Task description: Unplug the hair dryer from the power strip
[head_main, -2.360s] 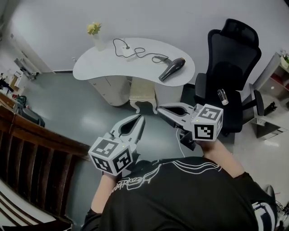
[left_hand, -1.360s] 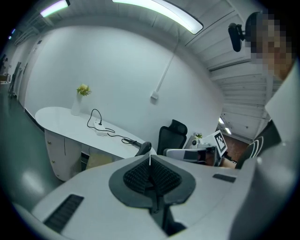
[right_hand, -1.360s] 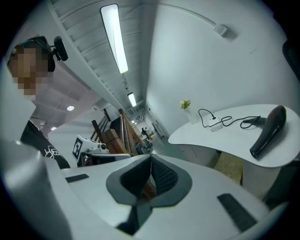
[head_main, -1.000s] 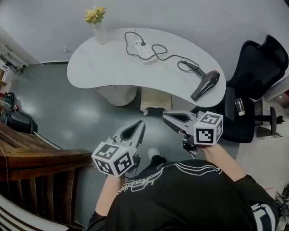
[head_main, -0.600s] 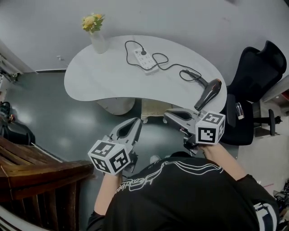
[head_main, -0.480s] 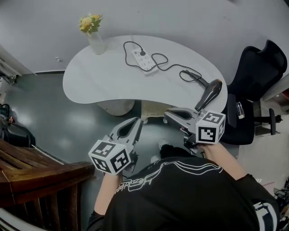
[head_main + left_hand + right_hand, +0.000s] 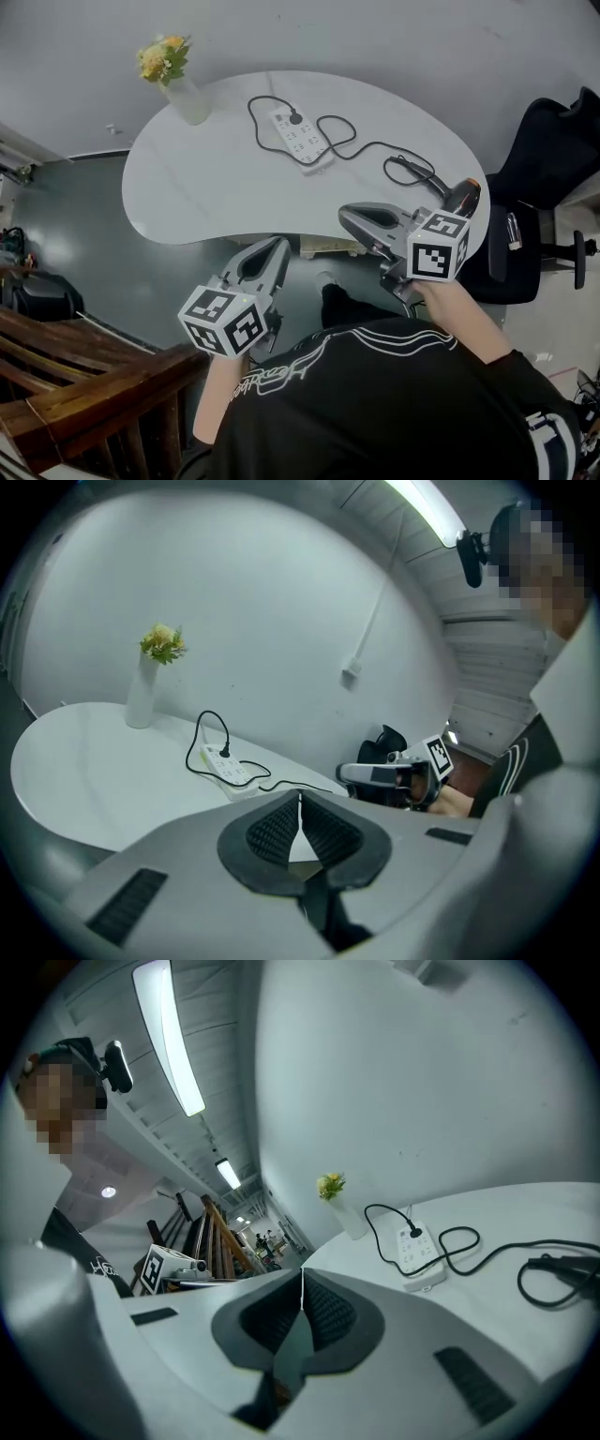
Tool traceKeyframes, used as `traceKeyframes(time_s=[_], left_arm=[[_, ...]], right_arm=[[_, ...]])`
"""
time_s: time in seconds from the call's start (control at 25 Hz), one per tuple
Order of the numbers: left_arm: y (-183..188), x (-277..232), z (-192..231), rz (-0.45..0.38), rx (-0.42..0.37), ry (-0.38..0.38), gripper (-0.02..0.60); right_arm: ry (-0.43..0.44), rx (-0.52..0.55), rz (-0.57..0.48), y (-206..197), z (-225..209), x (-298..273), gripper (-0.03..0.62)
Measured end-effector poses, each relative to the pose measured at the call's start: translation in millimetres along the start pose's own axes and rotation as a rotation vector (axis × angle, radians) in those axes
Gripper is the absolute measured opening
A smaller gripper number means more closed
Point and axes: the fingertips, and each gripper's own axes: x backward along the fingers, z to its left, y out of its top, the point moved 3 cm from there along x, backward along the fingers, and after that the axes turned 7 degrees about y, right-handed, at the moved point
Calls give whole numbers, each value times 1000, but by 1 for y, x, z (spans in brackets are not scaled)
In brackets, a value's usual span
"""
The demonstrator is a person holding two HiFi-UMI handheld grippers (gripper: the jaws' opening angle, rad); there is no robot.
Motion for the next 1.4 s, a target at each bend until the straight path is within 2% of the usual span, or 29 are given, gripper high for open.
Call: traceKeyframes(time_s=[0.28, 0.48, 0.8, 0.88, 1.16, 1.4], left_arm=[[44, -75, 36, 42, -33, 26, 8], [71, -110, 44, 63, -158, 19, 9], [88, -163, 76, 80, -292, 50, 11], [90, -176, 85, 94, -322, 43, 43], [96, -222, 126, 129, -329, 30, 86], [82, -257, 153, 186, -315, -27, 97]], right_arm=[[-3, -9, -22, 43, -62, -15, -3], [-10, 29, 1, 69, -88, -18, -3], [-35, 30, -12, 83, -111, -21, -3], [-42, 19, -23, 84, -115, -22, -3], [-88, -44, -32, 88, -144, -28, -3], [-124, -108, -37, 88, -166, -39, -3]])
